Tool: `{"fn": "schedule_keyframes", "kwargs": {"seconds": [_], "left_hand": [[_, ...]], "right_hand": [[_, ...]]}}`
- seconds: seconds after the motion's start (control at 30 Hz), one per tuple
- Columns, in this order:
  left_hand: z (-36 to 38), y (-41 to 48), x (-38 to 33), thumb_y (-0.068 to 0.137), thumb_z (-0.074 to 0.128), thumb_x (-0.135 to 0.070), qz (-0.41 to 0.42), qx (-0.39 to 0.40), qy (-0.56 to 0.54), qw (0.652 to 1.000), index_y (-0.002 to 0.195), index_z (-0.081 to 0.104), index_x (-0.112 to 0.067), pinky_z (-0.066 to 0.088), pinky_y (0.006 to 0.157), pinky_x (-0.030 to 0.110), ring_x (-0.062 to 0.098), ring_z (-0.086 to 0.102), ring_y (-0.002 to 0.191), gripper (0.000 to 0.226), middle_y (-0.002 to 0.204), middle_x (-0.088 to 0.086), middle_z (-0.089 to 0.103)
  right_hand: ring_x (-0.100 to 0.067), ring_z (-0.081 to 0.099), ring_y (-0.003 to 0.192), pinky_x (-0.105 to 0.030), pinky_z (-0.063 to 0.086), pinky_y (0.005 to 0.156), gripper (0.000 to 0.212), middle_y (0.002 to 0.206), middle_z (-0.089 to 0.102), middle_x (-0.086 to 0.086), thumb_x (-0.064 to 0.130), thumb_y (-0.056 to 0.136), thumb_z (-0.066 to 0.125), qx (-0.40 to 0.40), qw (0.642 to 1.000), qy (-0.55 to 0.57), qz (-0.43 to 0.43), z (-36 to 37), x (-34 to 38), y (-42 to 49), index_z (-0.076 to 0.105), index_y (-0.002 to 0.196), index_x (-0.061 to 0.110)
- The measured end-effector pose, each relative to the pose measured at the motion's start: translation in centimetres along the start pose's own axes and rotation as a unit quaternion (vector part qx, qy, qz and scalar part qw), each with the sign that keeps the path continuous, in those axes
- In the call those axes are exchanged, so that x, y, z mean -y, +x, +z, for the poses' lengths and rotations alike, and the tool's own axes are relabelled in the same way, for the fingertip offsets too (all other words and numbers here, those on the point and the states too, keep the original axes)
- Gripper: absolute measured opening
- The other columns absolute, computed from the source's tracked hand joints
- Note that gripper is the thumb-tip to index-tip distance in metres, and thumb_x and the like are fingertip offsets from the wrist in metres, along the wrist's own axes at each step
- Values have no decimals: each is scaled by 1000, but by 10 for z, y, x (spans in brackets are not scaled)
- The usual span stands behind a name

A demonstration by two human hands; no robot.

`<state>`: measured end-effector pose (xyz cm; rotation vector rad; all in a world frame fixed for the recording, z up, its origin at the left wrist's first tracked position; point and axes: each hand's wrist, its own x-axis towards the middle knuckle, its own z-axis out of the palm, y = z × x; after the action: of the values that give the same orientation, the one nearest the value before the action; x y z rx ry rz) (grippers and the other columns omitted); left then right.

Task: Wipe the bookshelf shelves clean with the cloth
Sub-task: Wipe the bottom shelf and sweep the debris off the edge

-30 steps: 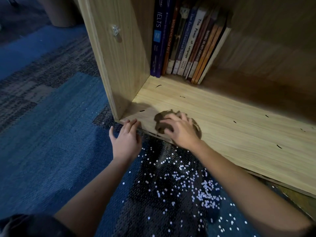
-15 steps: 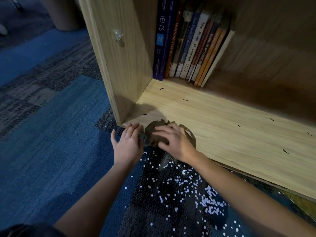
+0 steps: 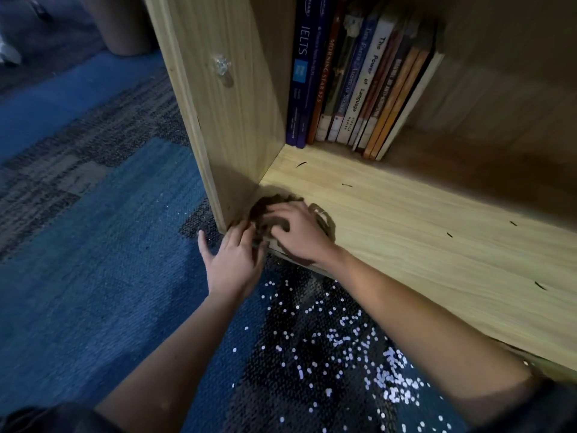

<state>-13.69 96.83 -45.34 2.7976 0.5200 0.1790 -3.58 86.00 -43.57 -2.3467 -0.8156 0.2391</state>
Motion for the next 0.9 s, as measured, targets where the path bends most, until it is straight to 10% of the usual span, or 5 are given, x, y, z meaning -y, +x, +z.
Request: {"fn": "schedule_keyframes", "kwargs": {"seconds": [0.9], "left_hand": [[0, 2, -3, 89, 32, -64, -40, 28, -53, 997, 146, 21, -34, -14, 111, 54, 4, 18, 140, 65, 152, -15, 23]], "right_hand": [[-16, 30, 124, -44, 21, 107, 35, 136, 48, 10, 19, 88, 47, 0, 999, -53, 12, -13, -12, 11, 58, 119, 28]]}}
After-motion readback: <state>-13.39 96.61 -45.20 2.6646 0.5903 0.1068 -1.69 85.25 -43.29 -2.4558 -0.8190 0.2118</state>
